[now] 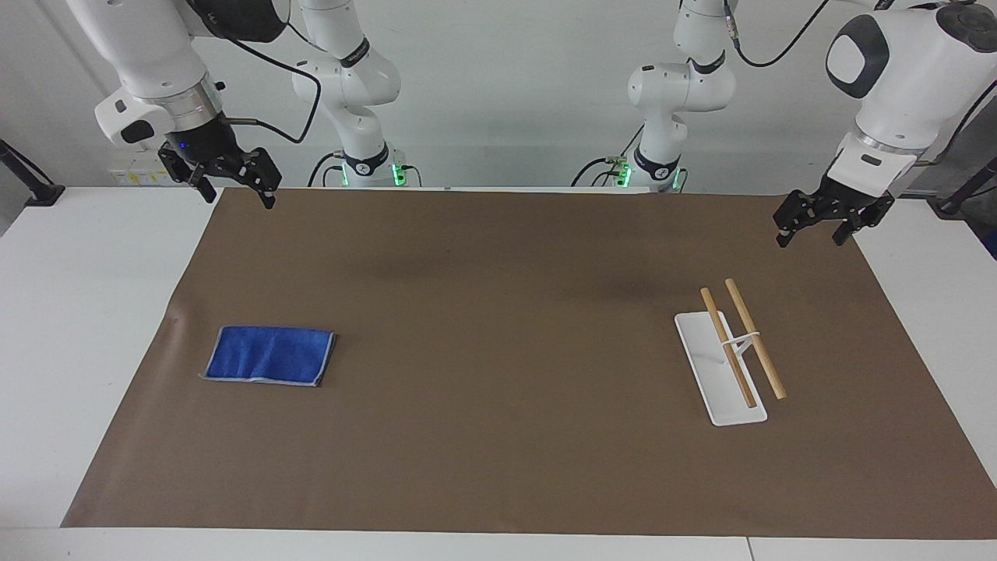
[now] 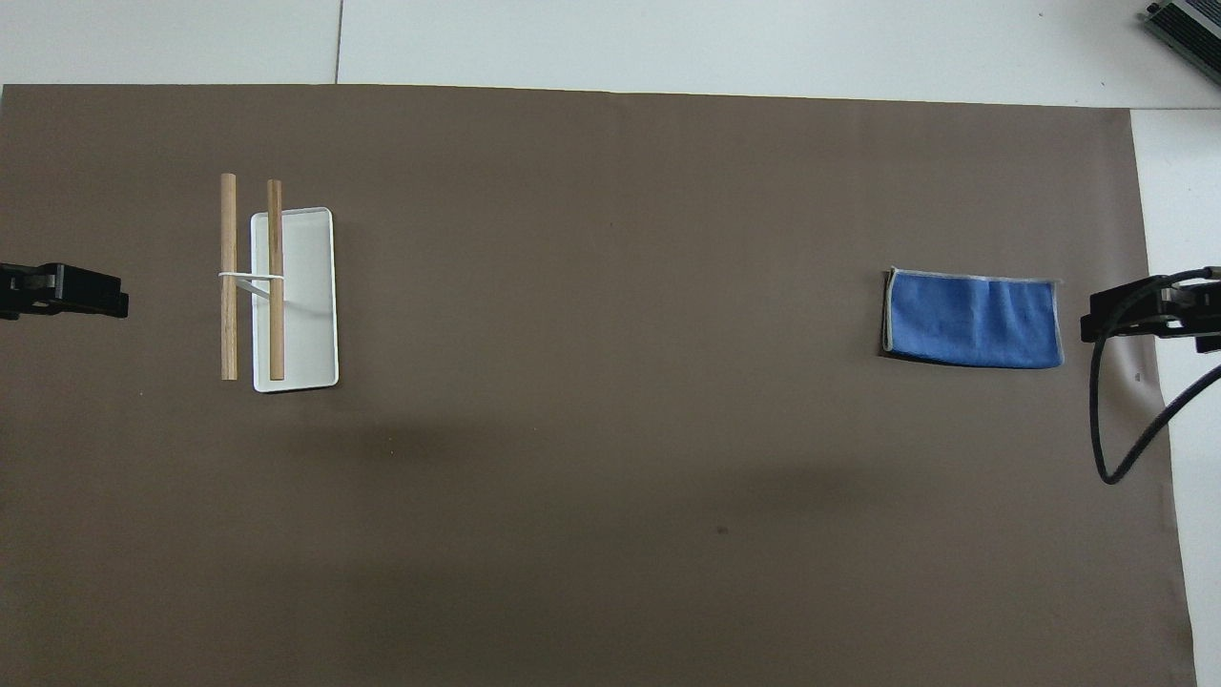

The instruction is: Right arm passes towel to left arm to hang

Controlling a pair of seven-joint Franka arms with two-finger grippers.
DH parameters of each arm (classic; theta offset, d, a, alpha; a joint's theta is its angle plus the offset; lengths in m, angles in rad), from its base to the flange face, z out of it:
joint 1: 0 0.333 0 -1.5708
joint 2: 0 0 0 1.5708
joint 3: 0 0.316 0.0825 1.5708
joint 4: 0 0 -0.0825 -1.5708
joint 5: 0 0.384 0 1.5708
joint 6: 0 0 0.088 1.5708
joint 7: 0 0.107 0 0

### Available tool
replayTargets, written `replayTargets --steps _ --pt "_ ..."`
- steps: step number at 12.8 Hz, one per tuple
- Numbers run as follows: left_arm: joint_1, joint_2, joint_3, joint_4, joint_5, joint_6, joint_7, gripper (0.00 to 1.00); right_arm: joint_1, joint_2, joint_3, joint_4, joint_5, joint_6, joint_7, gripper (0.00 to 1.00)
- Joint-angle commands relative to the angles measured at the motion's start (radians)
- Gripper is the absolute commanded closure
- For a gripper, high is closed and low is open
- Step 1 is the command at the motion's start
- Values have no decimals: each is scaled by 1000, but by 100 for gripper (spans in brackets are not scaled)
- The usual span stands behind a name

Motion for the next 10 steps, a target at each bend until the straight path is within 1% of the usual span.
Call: replayTargets --steps 1,7,8,9,10 --pt "2 -20 -3 -18 19 0 5 0 3 -23 -8 -22 11 1 -16 0" --pt "2 -20 -3 -18 19 0 5 0 3 -24 -6 -26 14 -1 -28 0" --pt "2 -20 -3 -18 19 0 5 0 3 -23 -6 -28 18 16 -23 0" --pt "2 -20 -3 -18 19 0 5 0 3 -23 -6 -37 24 64 -26 0" --pt "2 -20 -3 -18 19 0 5 0 3 -27 -6 -71 24 100 -26 0"
